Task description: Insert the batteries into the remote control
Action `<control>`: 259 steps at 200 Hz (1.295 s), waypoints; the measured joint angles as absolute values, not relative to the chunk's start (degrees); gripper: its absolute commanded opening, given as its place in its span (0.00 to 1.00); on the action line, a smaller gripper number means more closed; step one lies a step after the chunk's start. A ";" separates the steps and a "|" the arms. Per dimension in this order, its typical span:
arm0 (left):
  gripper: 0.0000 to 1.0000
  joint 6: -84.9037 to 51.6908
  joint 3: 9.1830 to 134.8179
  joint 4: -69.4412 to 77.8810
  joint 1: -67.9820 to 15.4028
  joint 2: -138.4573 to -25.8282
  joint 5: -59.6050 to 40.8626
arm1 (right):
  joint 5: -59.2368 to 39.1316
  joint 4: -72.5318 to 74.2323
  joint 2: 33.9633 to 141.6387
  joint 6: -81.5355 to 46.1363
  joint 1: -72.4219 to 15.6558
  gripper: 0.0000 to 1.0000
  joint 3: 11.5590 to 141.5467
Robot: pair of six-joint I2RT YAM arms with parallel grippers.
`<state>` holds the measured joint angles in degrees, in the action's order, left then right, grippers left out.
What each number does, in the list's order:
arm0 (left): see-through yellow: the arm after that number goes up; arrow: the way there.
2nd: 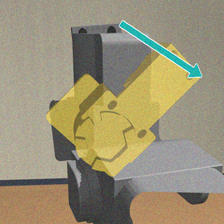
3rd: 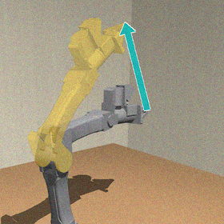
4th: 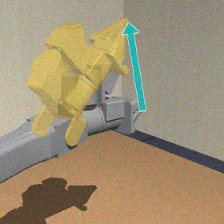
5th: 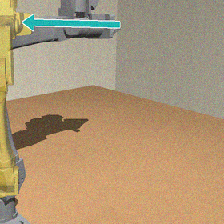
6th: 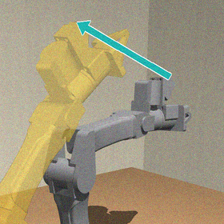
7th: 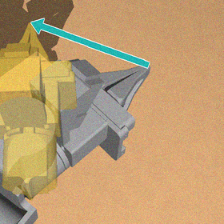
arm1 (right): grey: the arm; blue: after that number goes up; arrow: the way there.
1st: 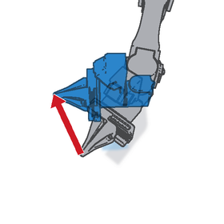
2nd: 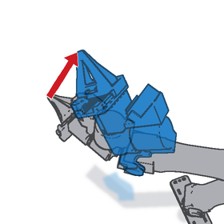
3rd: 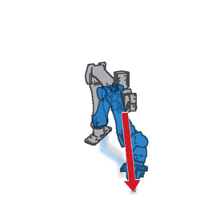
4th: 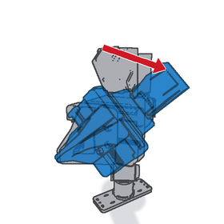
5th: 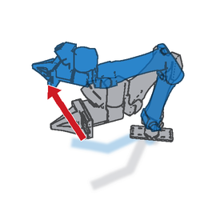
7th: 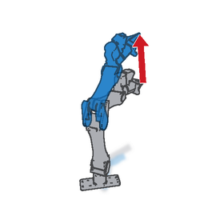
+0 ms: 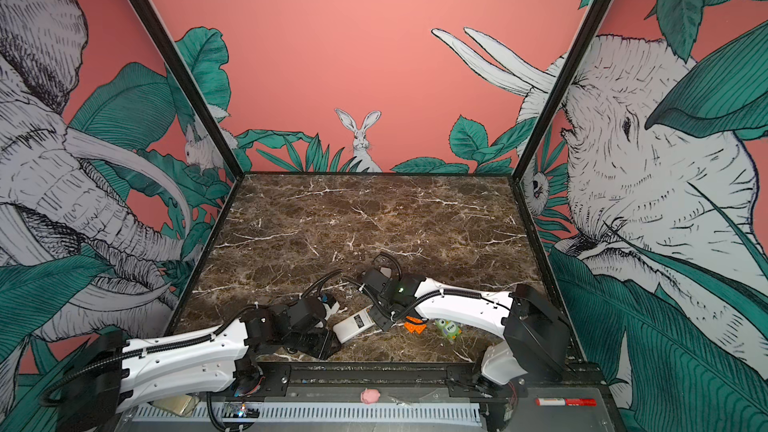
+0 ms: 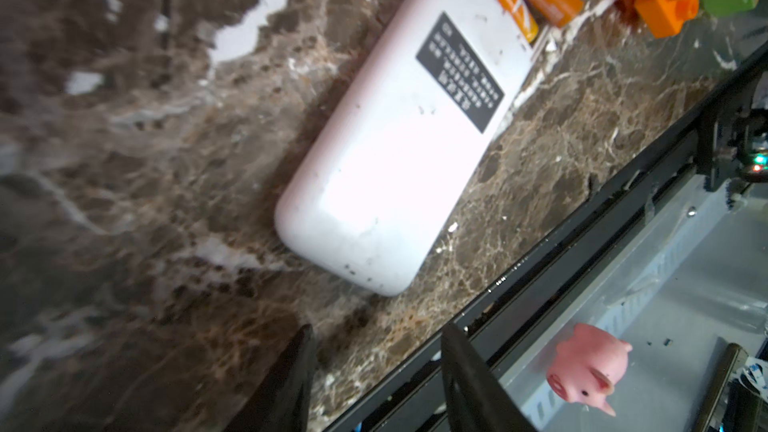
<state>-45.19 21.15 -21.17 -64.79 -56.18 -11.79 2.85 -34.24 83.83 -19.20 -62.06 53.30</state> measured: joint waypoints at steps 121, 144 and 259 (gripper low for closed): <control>0.48 -44.45 22.37 -10.28 -67.09 -64.99 -15.42 | 3.99 -34.24 82.28 -19.38 -59.55 0.25 51.75; 0.48 -44.36 22.46 -10.31 -67.09 -65.06 -14.74 | 4.05 -34.46 81.67 -19.42 -59.46 0.25 50.83; 0.49 -41.21 24.97 -10.81 -66.67 -68.20 -11.53 | 4.01 -34.15 79.53 -19.73 -59.24 0.25 49.65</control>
